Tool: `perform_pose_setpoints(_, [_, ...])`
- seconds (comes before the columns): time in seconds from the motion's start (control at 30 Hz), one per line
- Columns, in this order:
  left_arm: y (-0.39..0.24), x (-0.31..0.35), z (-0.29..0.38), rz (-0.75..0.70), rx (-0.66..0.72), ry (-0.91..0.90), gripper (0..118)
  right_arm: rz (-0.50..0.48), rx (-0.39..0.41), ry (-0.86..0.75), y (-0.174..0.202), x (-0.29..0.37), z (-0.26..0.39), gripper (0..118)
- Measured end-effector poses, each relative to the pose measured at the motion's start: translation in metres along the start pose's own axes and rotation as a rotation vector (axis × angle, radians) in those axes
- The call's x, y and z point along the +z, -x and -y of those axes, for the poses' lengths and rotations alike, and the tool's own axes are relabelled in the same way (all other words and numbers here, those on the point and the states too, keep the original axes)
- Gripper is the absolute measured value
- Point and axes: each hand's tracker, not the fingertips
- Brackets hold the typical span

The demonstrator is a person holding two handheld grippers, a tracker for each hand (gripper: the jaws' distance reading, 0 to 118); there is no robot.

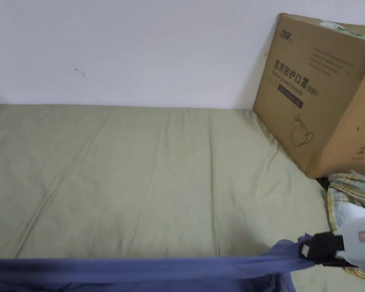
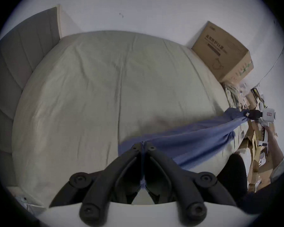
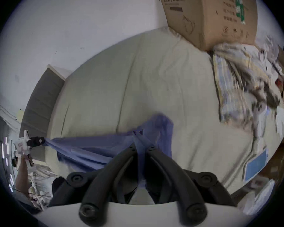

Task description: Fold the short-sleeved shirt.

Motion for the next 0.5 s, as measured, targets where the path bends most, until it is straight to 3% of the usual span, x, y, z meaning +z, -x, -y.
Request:
perform_pose_setpoints(0.27, [0.002, -0.035, 0.077, -0.039, 0.037, 0.127, 7, 0.008, -0.151, 0.084, -0.051, -0.047, 0.079, 8])
perform_pose_setpoints(0.3, [0.003, -0.036, 0.081, -0.039, 0.055, 0.125, 15, 0.003, -0.162, 0.084, -0.052, -0.051, 0.083, 9])
perform_pose_setpoints(0.33, [0.005, -0.037, 0.084, -0.047, 0.068, 0.117, 40, 0.010, -0.170, 0.082, -0.052, -0.051, 0.084, 21])
perform_pose_setpoints(0.4, [0.003, -0.031, 0.087, -0.088, 0.070, 0.081, 90, 0.051, -0.158, 0.021, -0.046, -0.046, 0.084, 65])
perform_pose_setpoints(0.43, [0.001, -0.026, 0.088, -0.087, 0.074, 0.072, 109, 0.065, -0.154, -0.038, -0.042, -0.039, 0.082, 87])
perform_pose_setpoints(0.5, [-0.004, -0.015, 0.087, -0.066, 0.098, 0.033, 108, 0.072, -0.157, -0.117, -0.027, -0.024, 0.077, 87])
